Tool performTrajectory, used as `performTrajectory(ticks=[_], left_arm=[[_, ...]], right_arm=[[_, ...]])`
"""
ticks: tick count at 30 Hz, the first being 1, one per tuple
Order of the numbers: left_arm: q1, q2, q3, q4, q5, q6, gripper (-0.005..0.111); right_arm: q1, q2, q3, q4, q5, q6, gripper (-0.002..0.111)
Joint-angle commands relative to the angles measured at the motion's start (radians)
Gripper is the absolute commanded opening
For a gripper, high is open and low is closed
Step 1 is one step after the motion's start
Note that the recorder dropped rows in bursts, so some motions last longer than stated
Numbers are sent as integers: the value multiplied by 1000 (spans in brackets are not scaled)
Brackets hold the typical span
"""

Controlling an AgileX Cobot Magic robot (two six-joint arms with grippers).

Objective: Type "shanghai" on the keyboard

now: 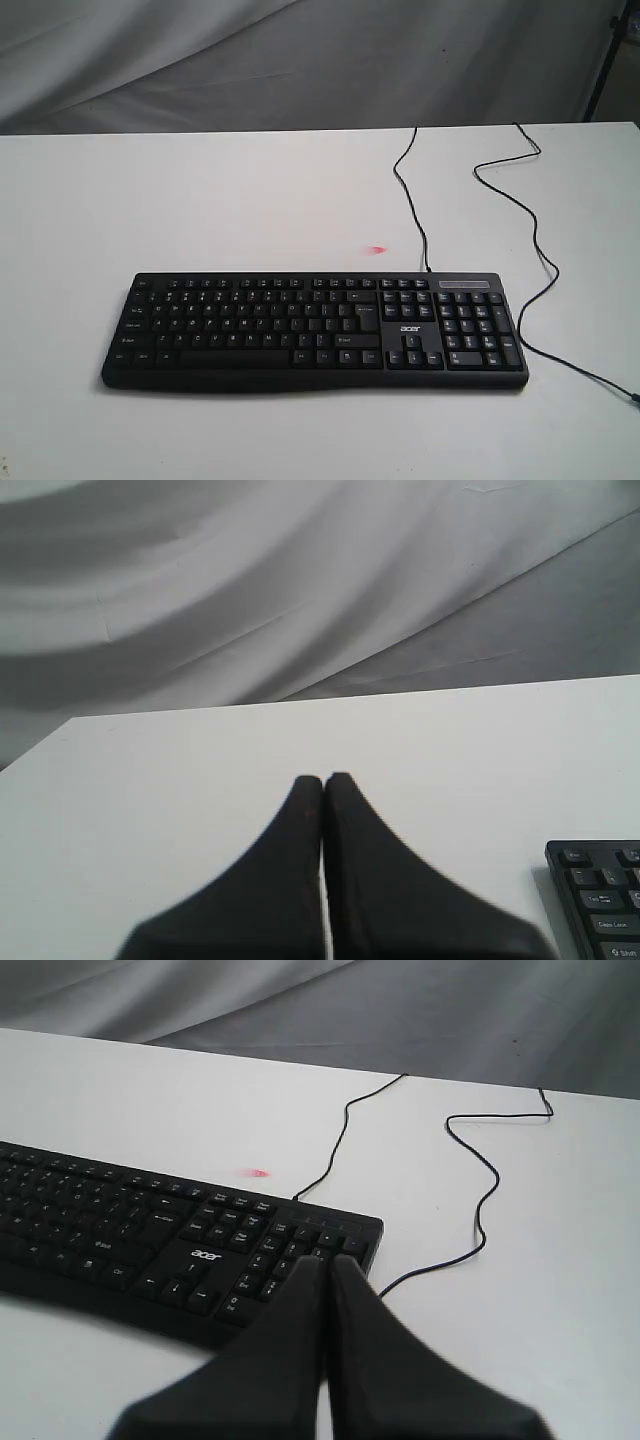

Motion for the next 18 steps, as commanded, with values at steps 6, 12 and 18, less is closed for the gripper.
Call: performTrajectory(ticks=[6, 12, 18], left_arm=[[-4, 3, 5, -1, -6, -3, 1], [-4, 3, 5, -1, -6, -3, 1], [-4, 3, 5, -1, -6, -3, 1]], right_arm=[[-9, -5, 4, 2, -1, 1, 0], [-9, -5, 4, 2, -1, 1, 0], [-9, -5, 4, -3, -9, 1, 0]])
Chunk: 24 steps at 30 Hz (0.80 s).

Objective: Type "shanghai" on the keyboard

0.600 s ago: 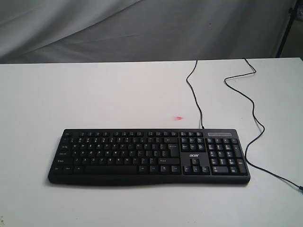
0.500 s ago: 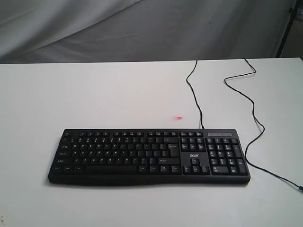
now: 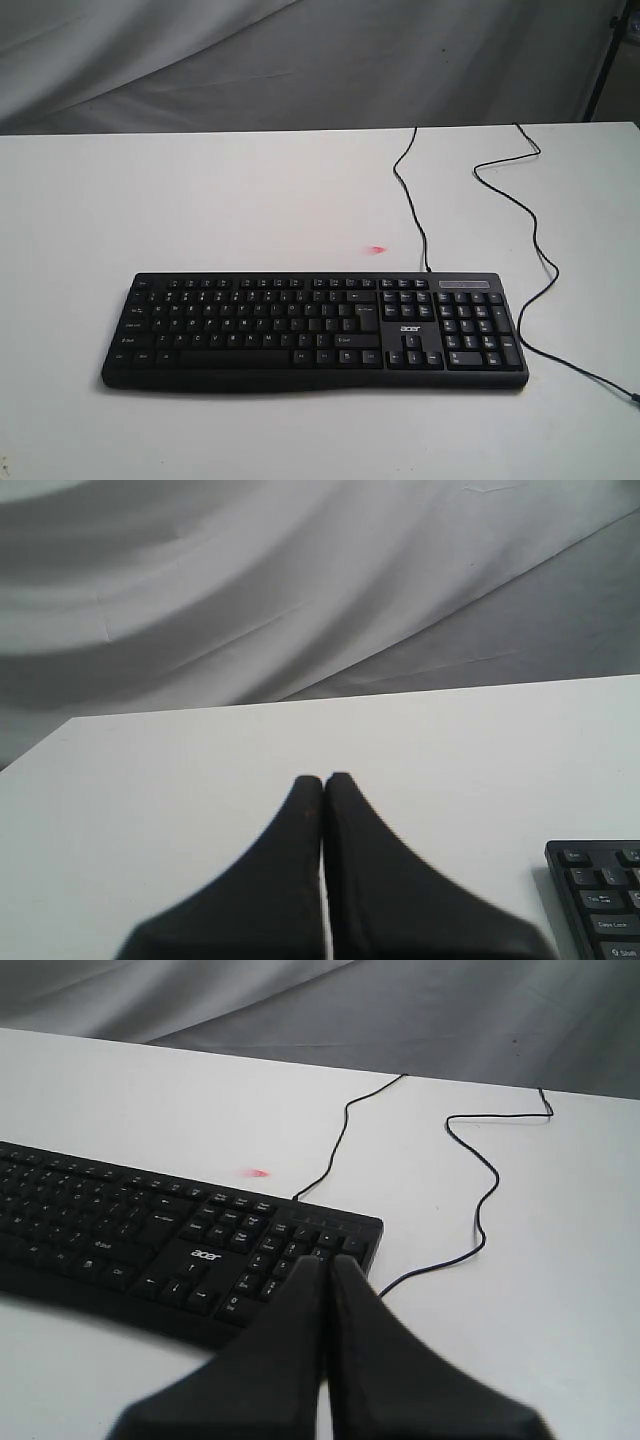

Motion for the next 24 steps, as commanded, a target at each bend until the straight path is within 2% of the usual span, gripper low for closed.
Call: performTrajectory(ticks=[1, 6, 15, 24], left_arm=[[-4, 3, 5, -1, -6, -3, 1], [-4, 3, 5, -1, -6, -3, 1], [-4, 3, 5, -1, -6, -3, 1], [-4, 3, 5, -1, -6, -3, 1]], right_arm=[[-9, -5, 4, -5, -20, 1, 0], [-9, -5, 4, -9, -131, 1, 0], [-9, -5, 4, -9, -540, 1, 0], [-9, -5, 4, -9, -874, 1, 0]])
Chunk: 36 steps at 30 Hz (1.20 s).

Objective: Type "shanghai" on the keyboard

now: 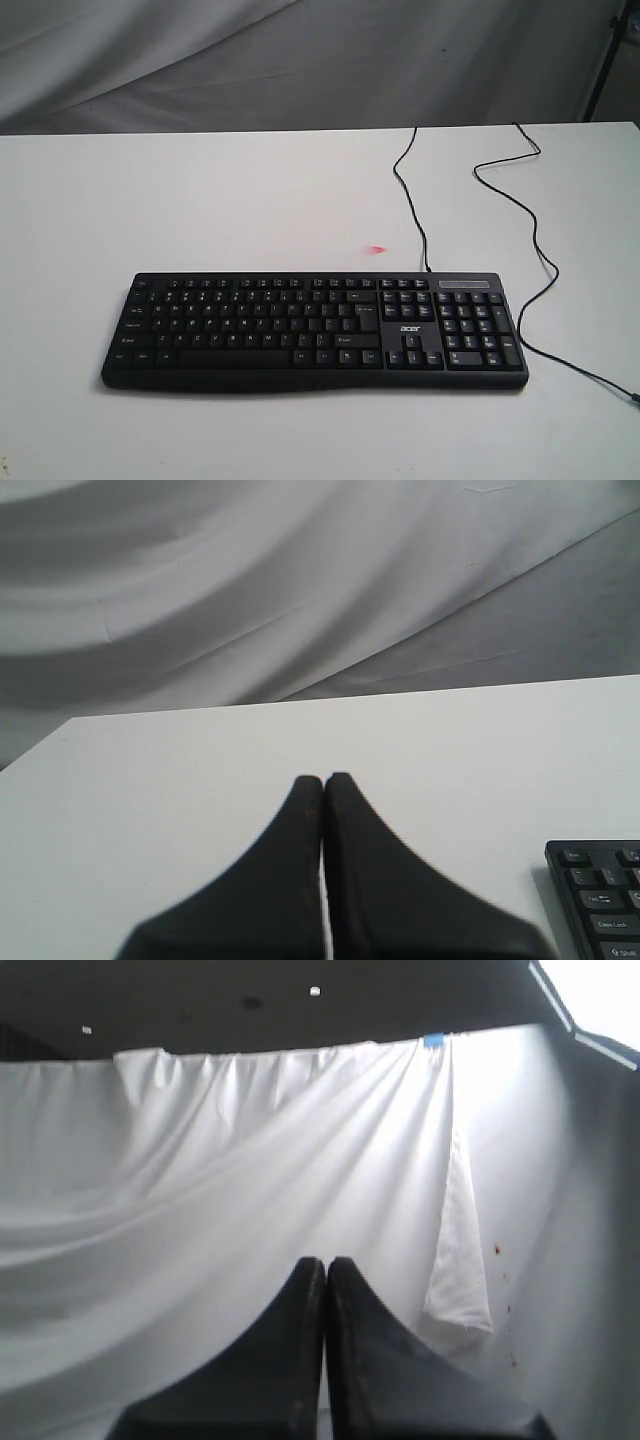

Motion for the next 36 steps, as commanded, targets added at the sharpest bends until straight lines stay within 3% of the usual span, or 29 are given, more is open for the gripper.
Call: performTrajectory(ticks=[1, 13, 16, 20, 24, 31, 36], left_arm=[[-4, 3, 5, -1, -6, -3, 1], [-4, 3, 5, -1, -6, -3, 1], [-4, 3, 5, -1, -6, -3, 1], [-4, 3, 5, -1, -6, -3, 1], [-4, 3, 5, -1, -6, -3, 1], [-4, 3, 5, -1, -6, -3, 1], [-4, 3, 5, -1, -6, -3, 1]], right_arm=[[-9, -5, 4, -7, -128, 1, 0], [-9, -5, 4, -7, -128, 1, 0], [-9, -5, 4, 28, -208, 15, 0], [-8, -5, 4, 77, -196, 351, 0], [-8, -5, -238, -78, 166, 398, 0], [-8, 244, -601, -217, 476, 386, 0], [-8, 424, -802, -215, 663, 228, 0]])
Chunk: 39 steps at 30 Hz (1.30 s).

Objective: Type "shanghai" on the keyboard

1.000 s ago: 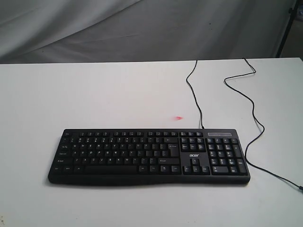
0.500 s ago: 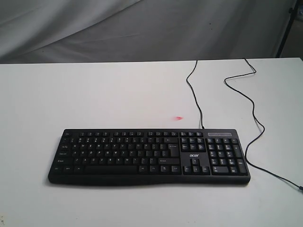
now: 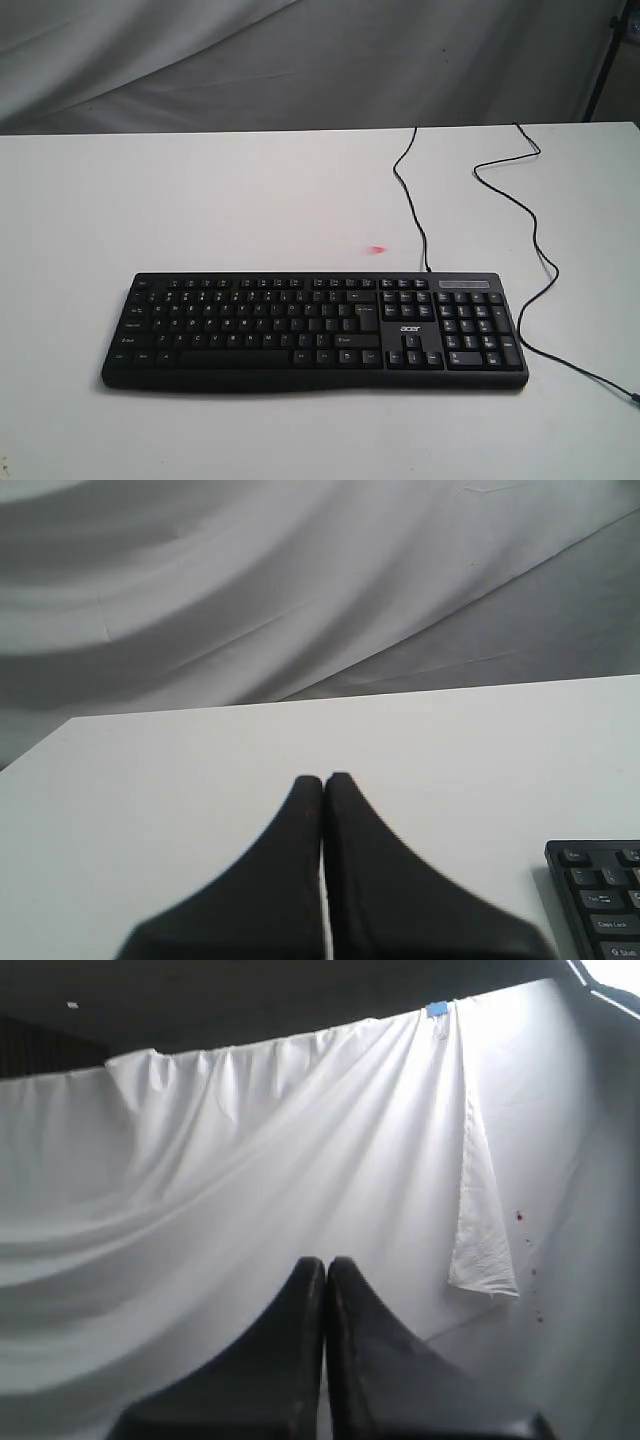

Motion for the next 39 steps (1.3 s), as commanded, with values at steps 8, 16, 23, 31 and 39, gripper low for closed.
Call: performTrajectory(ticks=[8, 16, 23, 31, 39], left_arm=[[-4, 3, 5, -1, -6, -3, 1], [-4, 3, 5, -1, -6, -3, 1], [-4, 3, 5, -1, -6, -3, 1], [-4, 3, 5, -1, -6, -3, 1], [-4, 3, 5, -1, -6, -3, 1]], right_arm=[[-8, 377, -293, 314, 268, -552, 0], [-8, 605, -446, 741, 459, -1045, 0], [-8, 746, -536, 784, 459, -1149, 0], [-8, 939, -578, 1128, 483, -1476, 0], [-8, 1114, -578, 1379, 608, -1830, 0]])
